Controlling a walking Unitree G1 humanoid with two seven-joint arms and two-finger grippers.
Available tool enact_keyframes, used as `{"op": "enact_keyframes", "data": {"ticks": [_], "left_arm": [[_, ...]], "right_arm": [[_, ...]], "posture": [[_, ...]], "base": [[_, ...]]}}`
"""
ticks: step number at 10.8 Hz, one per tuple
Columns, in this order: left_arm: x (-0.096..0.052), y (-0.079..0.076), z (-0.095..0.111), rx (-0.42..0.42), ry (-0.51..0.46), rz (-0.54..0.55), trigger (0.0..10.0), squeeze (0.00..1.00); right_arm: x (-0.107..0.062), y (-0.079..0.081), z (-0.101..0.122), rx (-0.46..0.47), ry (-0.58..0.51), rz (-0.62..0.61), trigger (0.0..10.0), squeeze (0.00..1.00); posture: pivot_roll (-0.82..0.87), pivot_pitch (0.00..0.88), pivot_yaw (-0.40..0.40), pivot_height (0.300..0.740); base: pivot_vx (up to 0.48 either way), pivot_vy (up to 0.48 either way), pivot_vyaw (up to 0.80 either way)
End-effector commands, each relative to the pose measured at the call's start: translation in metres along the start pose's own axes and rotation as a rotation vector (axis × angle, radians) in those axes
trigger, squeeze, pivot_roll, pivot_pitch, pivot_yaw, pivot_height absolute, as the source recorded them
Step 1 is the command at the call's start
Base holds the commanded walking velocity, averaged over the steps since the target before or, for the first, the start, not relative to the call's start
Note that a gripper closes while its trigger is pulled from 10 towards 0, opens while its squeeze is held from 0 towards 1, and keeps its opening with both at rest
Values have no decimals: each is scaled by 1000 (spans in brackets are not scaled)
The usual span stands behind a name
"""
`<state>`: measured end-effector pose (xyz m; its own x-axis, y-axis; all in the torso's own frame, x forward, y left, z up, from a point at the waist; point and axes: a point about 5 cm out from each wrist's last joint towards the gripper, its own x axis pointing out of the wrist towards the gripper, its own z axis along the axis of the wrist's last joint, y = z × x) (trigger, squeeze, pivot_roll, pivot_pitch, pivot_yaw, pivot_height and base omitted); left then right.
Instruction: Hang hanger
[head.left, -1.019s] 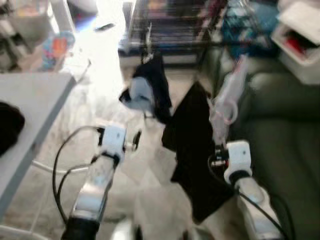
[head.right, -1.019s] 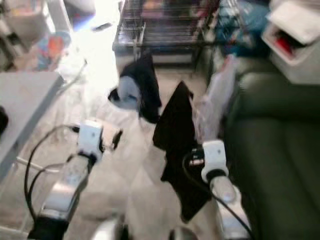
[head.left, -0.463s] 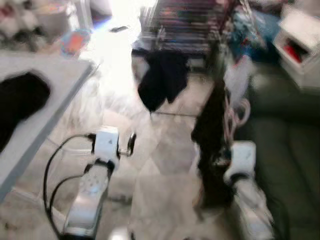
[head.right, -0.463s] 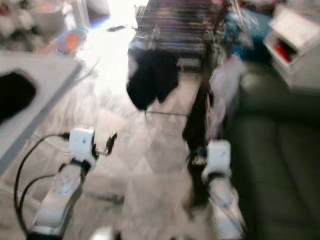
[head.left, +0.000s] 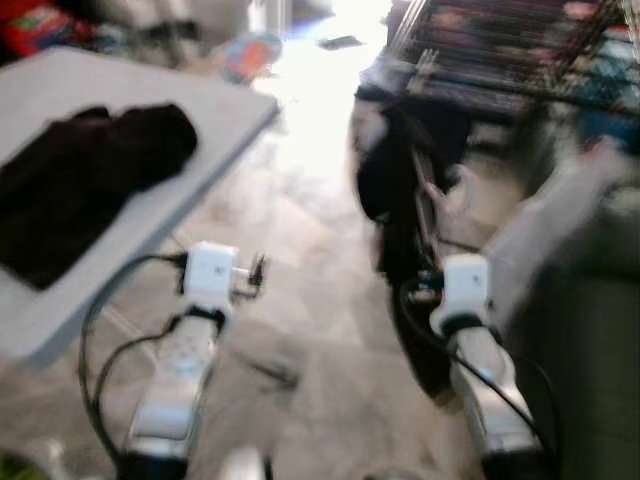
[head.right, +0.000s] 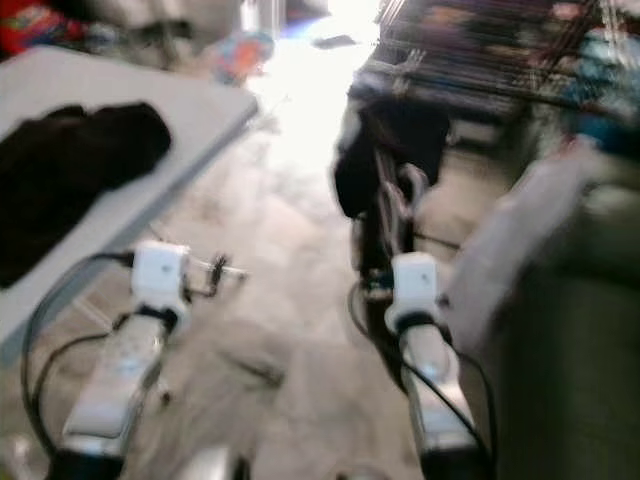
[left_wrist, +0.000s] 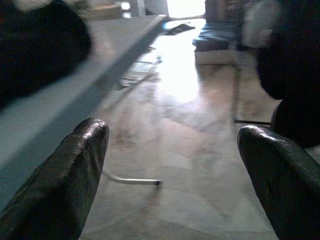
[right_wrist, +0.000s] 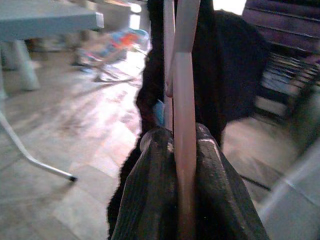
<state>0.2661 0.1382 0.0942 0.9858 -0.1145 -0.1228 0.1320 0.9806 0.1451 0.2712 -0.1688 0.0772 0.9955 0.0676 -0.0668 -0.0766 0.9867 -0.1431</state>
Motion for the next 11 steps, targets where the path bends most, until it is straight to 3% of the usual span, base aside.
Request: {"op": "enact_keyframes", "data": {"ticks": [1,3,6,11], "left_arm": [[-3,-2,0,7,4,-7,10000,0],[-6,-5,-1,0,12,-26,10000,0],[0,-14,6,-23,-4,-43,10000,0],[0,-17,1,-29,2,-45,10000,0]], "right_arm": [[1,-9,3,-4,-18,-13,10000,0],[3,-15,3,-1,-6,-25,10000,0],[3,-11,4,-8,-9,25,10000,0],[0,-6,0,18,7,34,10000,0]], "posture": [[-17,30,0,740],[-19,43,-5,740],[-45,52,-13,740],[-50,73,-14,740]], "base": [[0,0,800],[0,0,800],[0,0,800],[0,0,800]]}}
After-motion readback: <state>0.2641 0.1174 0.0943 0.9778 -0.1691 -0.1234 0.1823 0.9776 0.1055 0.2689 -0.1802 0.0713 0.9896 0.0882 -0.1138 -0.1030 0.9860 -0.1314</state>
